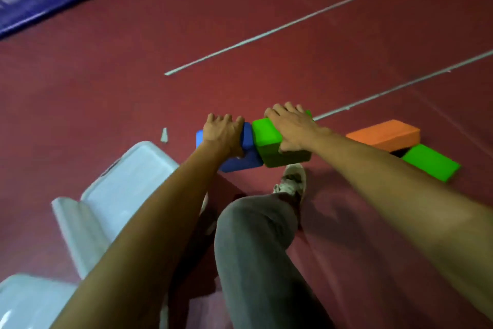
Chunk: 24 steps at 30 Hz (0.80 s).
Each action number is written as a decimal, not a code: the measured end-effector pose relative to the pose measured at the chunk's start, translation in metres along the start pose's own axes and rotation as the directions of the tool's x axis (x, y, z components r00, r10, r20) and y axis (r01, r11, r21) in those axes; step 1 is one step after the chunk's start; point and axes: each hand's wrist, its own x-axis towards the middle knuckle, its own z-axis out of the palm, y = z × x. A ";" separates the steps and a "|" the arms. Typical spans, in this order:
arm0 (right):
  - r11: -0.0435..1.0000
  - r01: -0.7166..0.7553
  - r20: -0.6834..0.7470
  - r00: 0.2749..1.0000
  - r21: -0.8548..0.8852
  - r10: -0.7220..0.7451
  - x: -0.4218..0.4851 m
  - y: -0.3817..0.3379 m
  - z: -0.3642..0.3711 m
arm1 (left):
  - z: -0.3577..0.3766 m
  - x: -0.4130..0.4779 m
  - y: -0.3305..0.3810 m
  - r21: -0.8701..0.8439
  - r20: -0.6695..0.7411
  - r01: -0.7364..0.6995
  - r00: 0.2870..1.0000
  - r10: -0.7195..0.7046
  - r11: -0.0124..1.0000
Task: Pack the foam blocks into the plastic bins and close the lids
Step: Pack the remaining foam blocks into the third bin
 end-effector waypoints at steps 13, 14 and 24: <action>0.841 0.526 -0.086 0.839 -0.127 -0.538 0.077 -0.317 -0.147 | -0.008 -0.272 -0.238 -0.044 0.112 0.536 0.841 -0.529 0.843; 0.808 0.572 -0.082 0.807 -0.141 -0.585 0.078 -0.347 -0.154 | -0.004 -0.297 -0.253 -0.052 0.120 0.580 0.811 -0.572 0.813; 0.440 0.879 -0.075 0.434 -0.183 -0.898 0.034 -0.625 -0.158 | 0.058 -0.547 -0.325 -0.009 0.306 0.882 0.451 -0.839 0.471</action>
